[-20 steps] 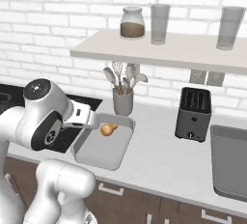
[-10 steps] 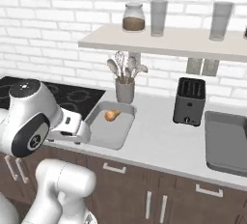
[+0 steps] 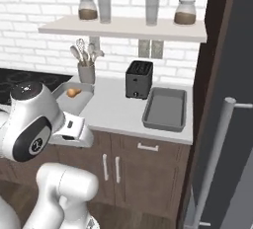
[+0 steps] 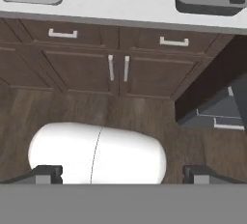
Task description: Place one squash and one chicken drumstick in each tupperware on the nearby counter, to pack two identical lunches.
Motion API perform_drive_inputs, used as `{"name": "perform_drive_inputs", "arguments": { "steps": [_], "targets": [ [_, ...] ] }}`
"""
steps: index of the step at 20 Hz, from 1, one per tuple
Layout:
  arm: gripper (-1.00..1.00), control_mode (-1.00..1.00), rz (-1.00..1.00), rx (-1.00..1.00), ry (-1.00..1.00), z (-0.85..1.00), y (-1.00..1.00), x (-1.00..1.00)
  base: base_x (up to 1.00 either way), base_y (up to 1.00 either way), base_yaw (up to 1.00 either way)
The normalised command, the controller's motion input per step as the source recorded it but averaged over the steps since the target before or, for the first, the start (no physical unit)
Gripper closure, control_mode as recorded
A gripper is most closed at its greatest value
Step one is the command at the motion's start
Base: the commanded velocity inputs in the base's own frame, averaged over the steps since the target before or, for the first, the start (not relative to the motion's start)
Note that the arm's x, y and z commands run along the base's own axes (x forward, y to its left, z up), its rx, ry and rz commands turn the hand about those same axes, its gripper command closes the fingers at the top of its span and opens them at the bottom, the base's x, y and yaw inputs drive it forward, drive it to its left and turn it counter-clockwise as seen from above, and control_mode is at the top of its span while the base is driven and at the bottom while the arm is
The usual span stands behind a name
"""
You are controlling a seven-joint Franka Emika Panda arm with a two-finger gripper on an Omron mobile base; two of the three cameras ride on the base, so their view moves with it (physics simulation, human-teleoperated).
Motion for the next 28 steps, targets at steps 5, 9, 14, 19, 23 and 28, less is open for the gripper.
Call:
{"name": "perform_drive_inputs", "arguments": {
  "steps": [5,9,14,19,23,28],
  "targets": [
    [-1.00,1.00,0.00,0.00,0.00,0.00,0.00,0.00,-1.00,-0.23,-0.06],
    [-1.00,1.00,0.00,0.00,0.00,0.00,0.00,0.00,-1.00,-0.35,-0.15],
    [-1.00,1.00,0.00,0.00,0.00,0.00,0.00,0.00,-0.66,-0.83,-0.24],
    [-1.00,1.00,0.00,0.00,0.00,0.00,0.00,0.00,-0.21,-1.00,-0.25],
    [-1.00,1.00,0.00,0.00,0.00,0.00,0.00,0.00,-0.10,-0.61,-0.54],
    [-1.00,1.00,0.00,0.00,0.00,0.00,0.00,0.00,0.02,-0.05,-0.79]
  ]
}}
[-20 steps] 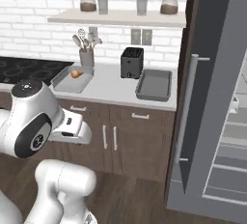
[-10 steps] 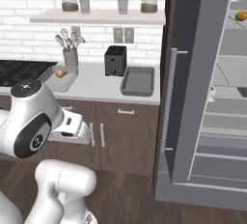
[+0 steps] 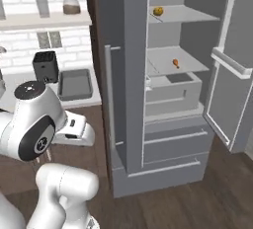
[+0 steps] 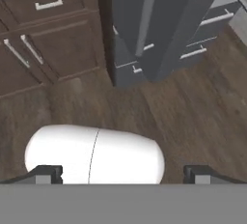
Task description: Place one squash and one chicken drumstick in each tupperware on the nearby counter, to pack two identical lunches.
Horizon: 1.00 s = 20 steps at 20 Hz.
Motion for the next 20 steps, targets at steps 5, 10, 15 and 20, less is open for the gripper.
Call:
{"name": "perform_drive_inputs", "arguments": {
  "steps": [5,10,15,20],
  "targets": [
    [-1.00,1.00,0.00,0.00,0.00,0.00,0.00,0.00,0.09,-0.03,-0.77],
    [-1.00,1.00,0.00,0.00,0.00,0.00,0.00,0.00,0.08,-0.24,-0.67],
    [-1.00,1.00,0.00,0.00,0.00,0.00,0.00,0.00,0.26,-0.60,-0.53],
    [-1.00,1.00,0.00,0.00,0.00,0.00,0.00,0.00,0.71,-0.62,-0.25]
  ]
}}
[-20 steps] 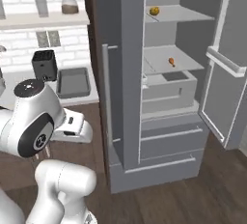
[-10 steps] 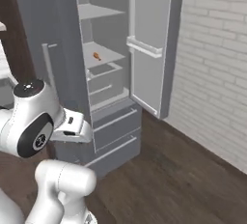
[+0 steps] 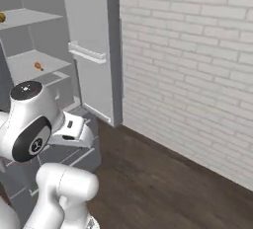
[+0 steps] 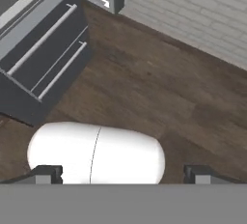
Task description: Place one squash and one chicken drumstick in each tupperware on the nearby counter, to pack two identical lunches.
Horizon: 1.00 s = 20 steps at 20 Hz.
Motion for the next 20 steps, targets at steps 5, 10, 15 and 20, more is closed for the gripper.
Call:
{"name": "perform_drive_inputs", "arguments": {
  "steps": [5,10,15,20],
  "targets": [
    [-1.00,1.00,0.00,0.00,0.00,0.00,0.00,0.00,0.96,-0.25,0.13],
    [-1.00,1.00,0.00,0.00,0.00,0.00,0.00,0.00,0.46,0.00,0.53],
    [-1.00,1.00,0.00,0.00,0.00,0.00,0.00,0.00,0.57,-0.05,0.70],
    [-1.00,1.00,0.00,0.00,0.00,0.00,0.00,0.00,0.88,-0.49,0.66]
  ]
}}
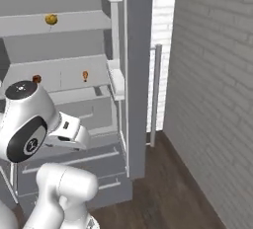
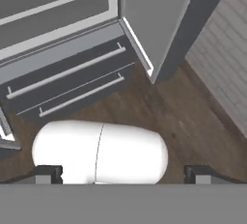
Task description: Place one squash and one chicken drumstick in each tupperware on the nearby counter, to pack two identical lunches.
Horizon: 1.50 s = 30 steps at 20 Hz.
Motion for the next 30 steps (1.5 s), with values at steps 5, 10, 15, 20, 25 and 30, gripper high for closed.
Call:
{"name": "perform_drive_inputs", "arguments": {
  "steps": [5,10,15,20,25,30],
  "targets": [
    [-1.00,1.00,0.00,0.00,0.00,0.00,0.00,0.00,0.56,-0.34,0.53],
    [-1.00,1.00,0.00,0.00,0.00,0.00,0.00,0.00,-0.82,0.30,0.28],
    [-1.00,1.00,0.00,0.00,0.00,0.00,0.00,0.00,-0.46,0.12,0.02],
    [-1.00,1.00,0.00,0.00,0.00,0.00,0.00,0.00,0.25,0.00,0.06],
    [-1.00,1.00,0.00,0.00,0.00,0.00,0.00,0.00,0.65,0.04,0.17],
    [-1.00,1.00,0.00,0.00,0.00,0.00,0.00,0.00,0.78,0.00,0.18]
  ]
}}
